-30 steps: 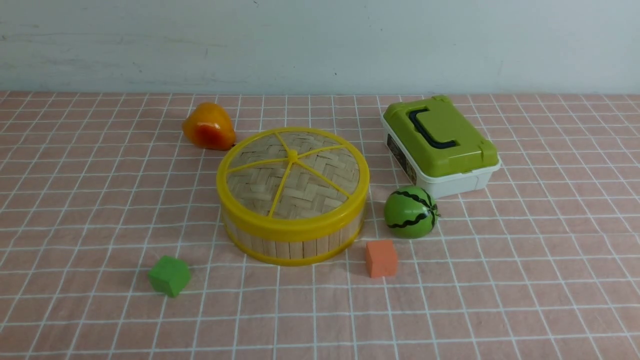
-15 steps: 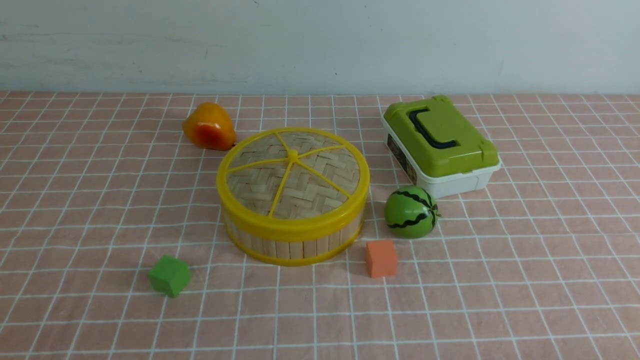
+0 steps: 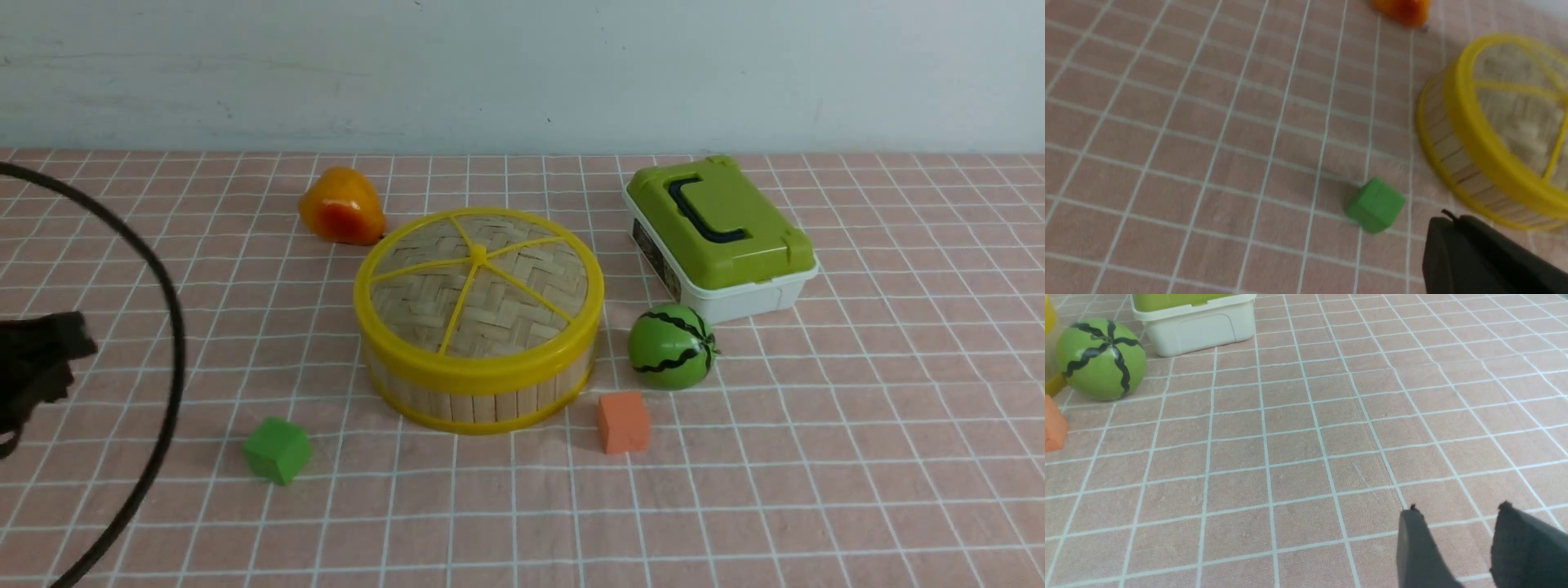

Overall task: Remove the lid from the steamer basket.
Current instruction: Use the left arm to lift the lid of the steamer

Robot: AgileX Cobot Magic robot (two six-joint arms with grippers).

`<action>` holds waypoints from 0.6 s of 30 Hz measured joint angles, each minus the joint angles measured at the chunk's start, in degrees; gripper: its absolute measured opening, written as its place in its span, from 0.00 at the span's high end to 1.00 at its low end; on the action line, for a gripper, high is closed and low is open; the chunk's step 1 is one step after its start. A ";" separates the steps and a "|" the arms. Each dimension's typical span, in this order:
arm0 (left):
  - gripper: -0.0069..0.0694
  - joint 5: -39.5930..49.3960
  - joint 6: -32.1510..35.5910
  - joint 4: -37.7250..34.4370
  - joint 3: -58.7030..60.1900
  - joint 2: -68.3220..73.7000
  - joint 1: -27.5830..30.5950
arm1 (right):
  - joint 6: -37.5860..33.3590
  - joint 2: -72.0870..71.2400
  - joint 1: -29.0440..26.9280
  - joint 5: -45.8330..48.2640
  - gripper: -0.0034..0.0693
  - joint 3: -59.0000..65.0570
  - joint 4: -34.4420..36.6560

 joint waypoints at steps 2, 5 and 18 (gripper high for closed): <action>0.93 3.10 7.45 -5.85 -3.60 5.19 0.05 | 0.00 0.00 0.00 0.00 0.62 0.00 0.00; 0.93 6.65 17.65 -15.87 -8.21 10.90 0.05 | 0.00 0.00 0.00 0.00 0.62 0.00 0.00; 0.93 22.96 29.24 -30.47 -38.06 36.81 -4.52 | 0.00 0.00 0.00 0.00 0.62 0.00 0.00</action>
